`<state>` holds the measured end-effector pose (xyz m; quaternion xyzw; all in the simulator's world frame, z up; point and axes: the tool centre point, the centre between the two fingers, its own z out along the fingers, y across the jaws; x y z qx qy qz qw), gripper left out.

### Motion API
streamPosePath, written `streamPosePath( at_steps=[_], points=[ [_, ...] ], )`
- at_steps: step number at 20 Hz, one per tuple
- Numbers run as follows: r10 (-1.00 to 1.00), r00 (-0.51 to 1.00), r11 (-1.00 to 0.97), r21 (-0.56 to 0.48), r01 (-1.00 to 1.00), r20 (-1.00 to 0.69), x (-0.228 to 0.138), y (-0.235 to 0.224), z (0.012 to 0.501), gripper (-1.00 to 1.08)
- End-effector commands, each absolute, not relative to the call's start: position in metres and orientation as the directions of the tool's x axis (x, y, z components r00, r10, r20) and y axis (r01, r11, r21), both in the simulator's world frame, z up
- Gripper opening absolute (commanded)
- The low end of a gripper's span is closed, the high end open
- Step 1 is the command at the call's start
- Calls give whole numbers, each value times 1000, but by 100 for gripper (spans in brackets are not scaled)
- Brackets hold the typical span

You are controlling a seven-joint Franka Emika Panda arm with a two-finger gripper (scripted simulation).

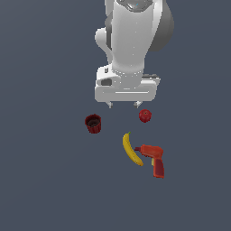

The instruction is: Pick up a designated object from a clutter of objects.

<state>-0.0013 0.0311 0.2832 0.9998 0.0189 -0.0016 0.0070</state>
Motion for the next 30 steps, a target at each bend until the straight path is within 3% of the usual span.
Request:
streamPosePath(
  at_steps=[1, 8, 18, 30],
  points=[
    [40, 999, -999, 16, 40, -4, -6, 43, 269, 100],
    [51, 999, -998, 22, 51, -1, -31, 89, 214, 100],
    [73, 997, -997, 15, 73, 2, -95, 153, 136, 100],
    [87, 996, -996, 1, 87, 0, -145, 182, 98, 100]
  ],
)
